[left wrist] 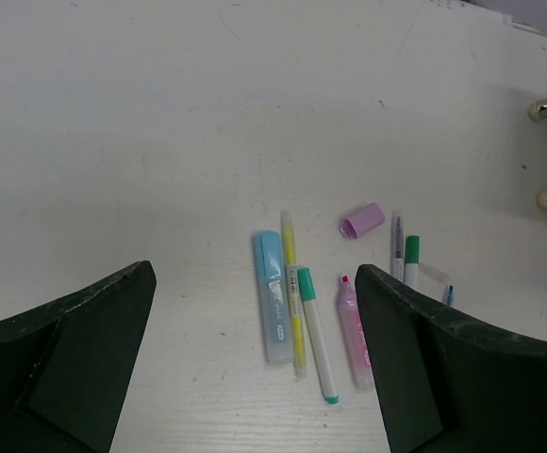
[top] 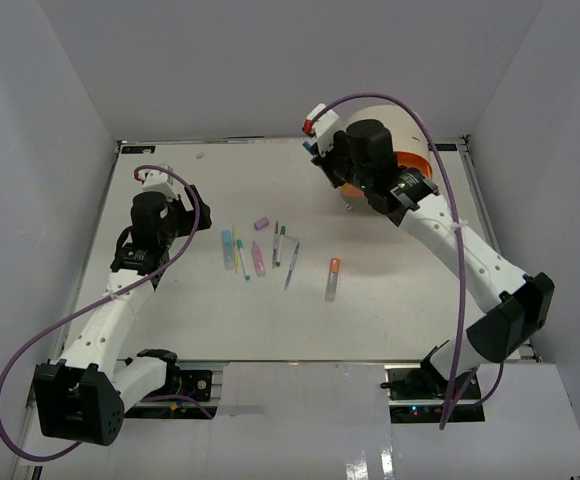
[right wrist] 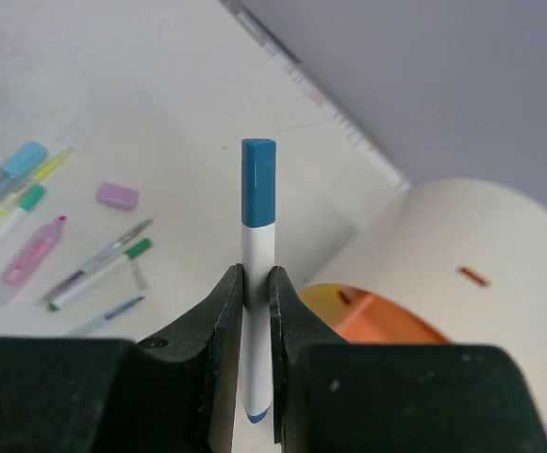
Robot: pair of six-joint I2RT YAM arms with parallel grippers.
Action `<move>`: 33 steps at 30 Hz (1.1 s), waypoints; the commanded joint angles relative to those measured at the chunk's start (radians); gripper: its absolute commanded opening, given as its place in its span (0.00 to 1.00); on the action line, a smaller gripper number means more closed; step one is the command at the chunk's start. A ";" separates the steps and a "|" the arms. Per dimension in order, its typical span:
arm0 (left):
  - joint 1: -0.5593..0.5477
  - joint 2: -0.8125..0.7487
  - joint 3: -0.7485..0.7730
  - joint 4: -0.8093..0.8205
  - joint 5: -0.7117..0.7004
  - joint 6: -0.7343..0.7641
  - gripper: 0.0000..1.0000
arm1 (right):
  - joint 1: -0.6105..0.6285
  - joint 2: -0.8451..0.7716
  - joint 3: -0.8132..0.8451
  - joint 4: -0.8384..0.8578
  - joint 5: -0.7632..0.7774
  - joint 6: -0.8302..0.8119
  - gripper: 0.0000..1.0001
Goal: Sort the stationery into containers
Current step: Place the pen in the drawer.
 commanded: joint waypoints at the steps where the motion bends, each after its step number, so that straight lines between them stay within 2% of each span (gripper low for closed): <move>1: 0.004 -0.021 0.016 -0.006 -0.003 0.005 0.98 | -0.048 -0.064 -0.011 -0.005 -0.015 -0.301 0.08; 5: 0.004 -0.012 0.017 -0.004 0.009 0.003 0.98 | -0.130 -0.124 -0.068 -0.005 -0.041 -0.470 0.08; 11: 0.002 -0.005 0.019 -0.006 0.017 0.002 0.98 | -0.270 -0.156 -0.137 0.032 -0.084 -0.570 0.08; 16: 0.002 0.001 0.017 -0.006 0.019 0.003 0.98 | -0.293 -0.153 -0.169 0.065 -0.068 -0.596 0.10; 33: 0.004 -0.001 0.017 -0.007 0.013 0.006 0.98 | -0.328 -0.136 -0.282 0.196 -0.042 -0.599 0.27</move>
